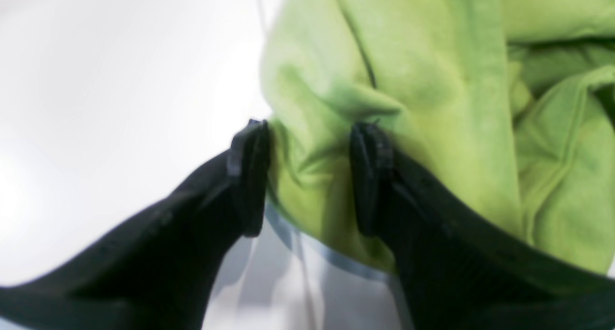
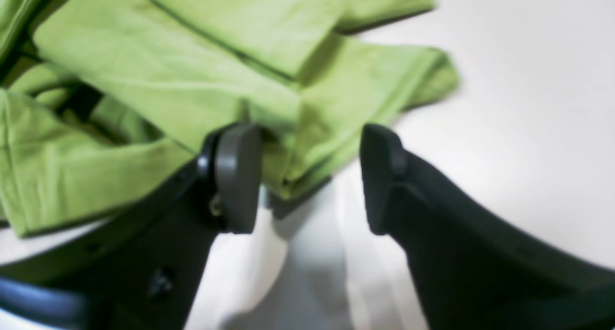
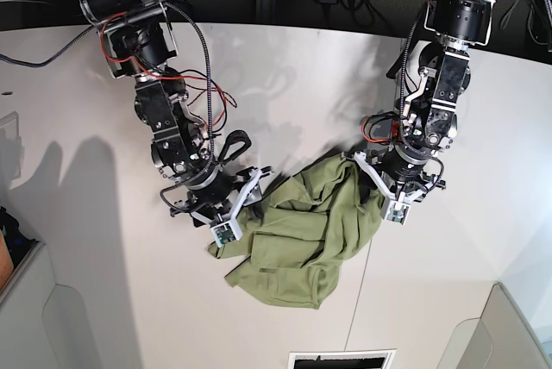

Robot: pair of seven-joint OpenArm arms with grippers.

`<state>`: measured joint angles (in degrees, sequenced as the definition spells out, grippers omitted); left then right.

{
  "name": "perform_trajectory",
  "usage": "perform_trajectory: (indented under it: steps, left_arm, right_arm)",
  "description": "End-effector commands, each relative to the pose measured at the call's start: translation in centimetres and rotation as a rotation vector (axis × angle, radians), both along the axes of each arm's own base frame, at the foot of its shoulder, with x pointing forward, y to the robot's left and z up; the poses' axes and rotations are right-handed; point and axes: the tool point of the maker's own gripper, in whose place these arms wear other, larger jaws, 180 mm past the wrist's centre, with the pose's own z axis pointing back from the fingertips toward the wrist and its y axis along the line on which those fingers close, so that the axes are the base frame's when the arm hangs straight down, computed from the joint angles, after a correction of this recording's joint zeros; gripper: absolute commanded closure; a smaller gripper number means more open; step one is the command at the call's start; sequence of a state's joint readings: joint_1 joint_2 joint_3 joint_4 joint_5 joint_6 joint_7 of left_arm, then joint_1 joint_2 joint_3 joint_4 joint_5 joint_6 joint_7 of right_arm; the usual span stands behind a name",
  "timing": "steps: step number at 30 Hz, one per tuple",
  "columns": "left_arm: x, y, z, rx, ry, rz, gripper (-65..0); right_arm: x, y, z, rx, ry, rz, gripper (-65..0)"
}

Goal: Layout the t-shirt on the table in an organized manner, then fold the t-shirt properly
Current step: 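Lower both grippers onto the crumpled green t-shirt and grasp its edges, then lift the shirt and pull the grippers apart to stretch it out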

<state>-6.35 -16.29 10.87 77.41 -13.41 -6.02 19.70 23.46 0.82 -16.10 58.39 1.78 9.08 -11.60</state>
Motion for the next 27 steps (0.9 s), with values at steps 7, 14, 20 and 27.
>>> perform_trajectory:
  steps: [7,14,20,27]
  left_arm:
    - [1.3,0.3,1.7,0.050,-0.066,-0.008,-0.5]
    - [1.2,1.5,3.4,0.142,-0.108,-0.031,0.0]
    - [0.5,0.6,8.3,0.163,-0.226,-0.082,0.0]
    - [-1.3,-2.0,13.2,0.133,-0.322,-0.170,0.0]
  right_arm:
    - [1.3,1.6,1.9,0.004,-0.053,0.058,0.0]
    - [0.5,-1.4,5.4,-0.074,-0.151,0.059,0.0]
    - [-2.2,-6.7,8.1,-0.164,-0.219,-0.020,0.0]
    - [-5.9,-13.6,9.3,-0.235,-0.239,-0.126,0.0]
